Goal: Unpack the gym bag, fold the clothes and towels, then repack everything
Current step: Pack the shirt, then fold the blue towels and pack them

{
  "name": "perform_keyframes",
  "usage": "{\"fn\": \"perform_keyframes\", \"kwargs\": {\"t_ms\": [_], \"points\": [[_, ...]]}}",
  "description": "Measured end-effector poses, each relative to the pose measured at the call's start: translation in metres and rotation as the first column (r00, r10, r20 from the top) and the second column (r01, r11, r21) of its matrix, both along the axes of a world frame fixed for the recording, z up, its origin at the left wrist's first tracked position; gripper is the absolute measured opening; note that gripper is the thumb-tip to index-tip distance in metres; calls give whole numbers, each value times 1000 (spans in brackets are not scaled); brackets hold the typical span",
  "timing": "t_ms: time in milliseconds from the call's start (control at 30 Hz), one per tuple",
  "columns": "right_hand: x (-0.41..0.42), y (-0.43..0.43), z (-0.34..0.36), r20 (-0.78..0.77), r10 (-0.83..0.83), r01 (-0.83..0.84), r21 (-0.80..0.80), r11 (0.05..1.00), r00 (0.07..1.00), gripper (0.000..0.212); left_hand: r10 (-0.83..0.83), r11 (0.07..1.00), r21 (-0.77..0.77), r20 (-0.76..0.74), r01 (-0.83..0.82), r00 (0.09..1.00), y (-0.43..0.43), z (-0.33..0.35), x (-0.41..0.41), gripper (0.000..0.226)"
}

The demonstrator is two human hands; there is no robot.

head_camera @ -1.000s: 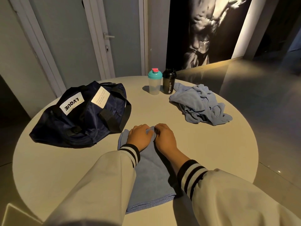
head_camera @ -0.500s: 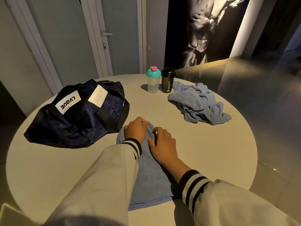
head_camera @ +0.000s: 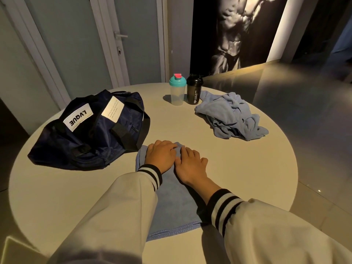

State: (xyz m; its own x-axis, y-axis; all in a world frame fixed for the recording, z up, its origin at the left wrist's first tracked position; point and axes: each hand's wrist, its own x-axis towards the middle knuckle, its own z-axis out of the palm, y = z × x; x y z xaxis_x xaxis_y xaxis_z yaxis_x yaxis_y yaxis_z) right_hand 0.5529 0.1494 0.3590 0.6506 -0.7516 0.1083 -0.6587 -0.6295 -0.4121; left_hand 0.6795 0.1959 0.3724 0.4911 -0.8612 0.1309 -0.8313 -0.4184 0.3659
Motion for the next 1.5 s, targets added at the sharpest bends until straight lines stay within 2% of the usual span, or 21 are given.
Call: {"fn": "perform_keyframes", "kwargs": {"t_ms": [67,133,200,300,400,533,700,767,900,1033,1100,1200,1333,1500], "points": [[-4,4,4,66,-4,1,41,999,998,50,-7,1000,29,-1,7,1000,7,2,-2,44],[-10,10,5,123,14,-15,6,1000,992,41,-7,1000,27,22,7,1000,14,2,-4,45],[-15,14,5,92,48,-45,-33,998,995,34,14,999,-32,45,-12,999,24,-1,-7,43],[-21,20,6,7,81,-81,-11,997,997,40,65,993,-103,75,-57,995,40,-4,-13,39],[-29,31,9,-71,115,-112,44,993,991,51,55,998,-2,138,-55,989,52,-2,-21,41],[-45,43,17,-97,67,-54,138,989,993,53,14,983,178,112,-34,994,62,-3,-32,53],[-53,53,24,-19,-63,65,220,973,998,49,-84,986,147,29,79,996,72,-6,-46,51],[-52,56,29,-11,-68,68,228,971,998,48,-91,985,148,38,84,995,75,-7,-47,51],[-43,50,33,6,-61,56,300,952,998,28,-80,983,171,87,65,993,77,-6,-48,50],[-32,33,38,27,-108,91,354,931,994,26,-67,978,201,93,47,993,76,-3,-51,52],[-25,28,37,29,-123,105,362,926,992,23,-62,975,216,76,44,995,74,-3,-49,53],[-17,23,27,43,-111,90,336,938,993,37,-70,972,229,66,54,995,70,-6,-44,56],[-15,22,23,75,-102,78,270,960,992,44,-57,961,271,13,51,998,64,-7,-38,60],[-8,13,17,111,-73,44,243,969,991,45,-14,994,103,-67,21,998,40,11,-27,48]]}}
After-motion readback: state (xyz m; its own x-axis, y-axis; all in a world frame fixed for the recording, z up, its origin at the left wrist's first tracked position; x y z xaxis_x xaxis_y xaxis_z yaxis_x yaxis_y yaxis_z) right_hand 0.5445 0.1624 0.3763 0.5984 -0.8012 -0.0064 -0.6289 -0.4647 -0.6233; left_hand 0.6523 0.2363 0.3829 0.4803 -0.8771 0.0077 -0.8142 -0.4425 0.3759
